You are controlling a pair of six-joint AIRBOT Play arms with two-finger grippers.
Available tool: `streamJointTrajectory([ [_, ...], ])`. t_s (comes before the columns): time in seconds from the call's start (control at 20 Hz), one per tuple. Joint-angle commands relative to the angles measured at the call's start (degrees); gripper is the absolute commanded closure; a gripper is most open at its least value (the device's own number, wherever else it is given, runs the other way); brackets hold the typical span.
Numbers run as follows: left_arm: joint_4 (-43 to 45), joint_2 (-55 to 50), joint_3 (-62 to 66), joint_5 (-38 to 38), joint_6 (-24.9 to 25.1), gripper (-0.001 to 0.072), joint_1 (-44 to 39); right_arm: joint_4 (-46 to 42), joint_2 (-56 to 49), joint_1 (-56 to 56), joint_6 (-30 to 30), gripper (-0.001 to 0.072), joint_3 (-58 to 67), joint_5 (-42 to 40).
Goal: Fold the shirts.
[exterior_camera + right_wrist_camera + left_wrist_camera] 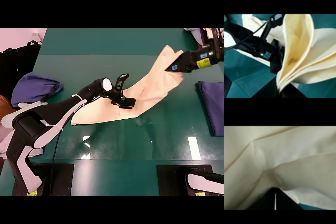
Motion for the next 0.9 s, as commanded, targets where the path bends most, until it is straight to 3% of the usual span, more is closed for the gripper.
streamJointTrajectory([
  [0.0,1.18,-0.09,1.86,-2.21,0.00,0.0685,1.07,-0.02,0.09,5.16,0.48,0.0698,2.54,-3.32],
  [0.35,15.02,11.96,7.17,-10.40,0.57,0.0684,17.27,0.00,-2.32,16.39,-0.70,0.0698,3.98,-10.75],
  [0.7,21.40,27.58,8.59,-16.90,4.55,0.0683,37.75,0.00,-17.79,36.76,-8.20,0.0689,9.64,-26.40],
  [0.75,21.40,28.79,8.59,-17.14,4.55,0.0684,39.63,-0.11,-20.59,38.80,-9.86,0.0511,12.74,-26.36],
  [0.8,21.38,29.86,8.59,-17.55,4.52,0.0683,41.40,-0.57,-23.30,40.46,-10.58,0.0231,15.91,-26.32],
  [0.85,21.38,30.40,8.66,-18.25,4.52,0.0683,42.60,-0.76,-25.29,41.27,-10.60,0.0179,18.51,-25.68],
])
